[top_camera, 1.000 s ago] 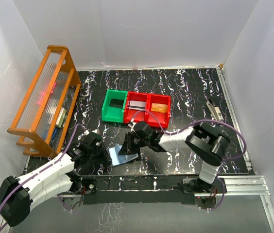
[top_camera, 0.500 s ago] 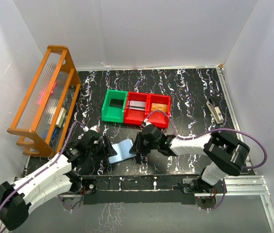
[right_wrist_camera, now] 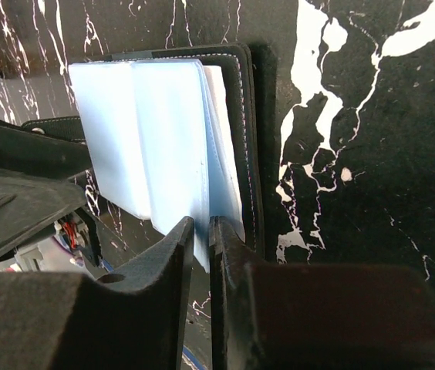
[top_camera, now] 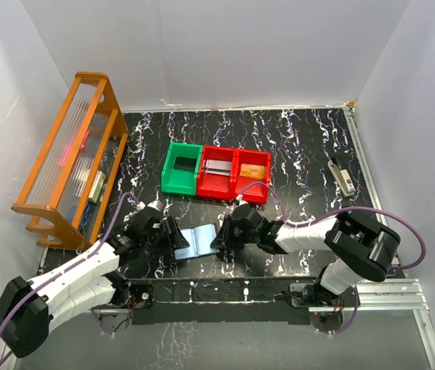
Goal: Take the credit cards out of the card holder
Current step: Reset both arms
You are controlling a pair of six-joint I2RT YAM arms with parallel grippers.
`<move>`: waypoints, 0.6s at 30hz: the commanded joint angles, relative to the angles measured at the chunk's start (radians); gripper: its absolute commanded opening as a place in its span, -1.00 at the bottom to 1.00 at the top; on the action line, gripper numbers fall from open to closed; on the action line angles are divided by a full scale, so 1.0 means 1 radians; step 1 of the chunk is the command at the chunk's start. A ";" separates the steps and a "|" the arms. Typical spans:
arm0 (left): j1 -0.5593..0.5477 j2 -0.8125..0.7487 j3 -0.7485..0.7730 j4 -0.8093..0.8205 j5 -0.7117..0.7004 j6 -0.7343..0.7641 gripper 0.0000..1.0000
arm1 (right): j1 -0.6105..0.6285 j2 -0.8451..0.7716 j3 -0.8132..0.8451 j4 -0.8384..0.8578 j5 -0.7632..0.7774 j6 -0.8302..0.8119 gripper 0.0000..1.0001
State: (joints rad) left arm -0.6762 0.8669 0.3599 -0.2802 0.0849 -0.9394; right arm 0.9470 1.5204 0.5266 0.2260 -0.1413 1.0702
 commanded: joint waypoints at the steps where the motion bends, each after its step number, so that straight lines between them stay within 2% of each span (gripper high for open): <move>1: -0.002 0.024 -0.021 0.023 -0.008 -0.001 0.24 | 0.002 -0.015 -0.024 0.061 0.000 0.020 -0.73; 6: -0.002 0.022 -0.041 0.039 0.001 0.004 0.25 | 0.002 -0.002 -0.037 0.085 -0.011 0.028 -0.73; 18: -0.001 0.069 -0.112 0.345 0.198 -0.037 -0.10 | 0.002 0.045 -0.060 0.126 -0.032 0.043 -0.74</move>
State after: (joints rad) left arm -0.6758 0.9340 0.2733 -0.0414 0.1818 -0.9512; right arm 0.9470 1.5459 0.4931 0.3275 -0.1787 1.1065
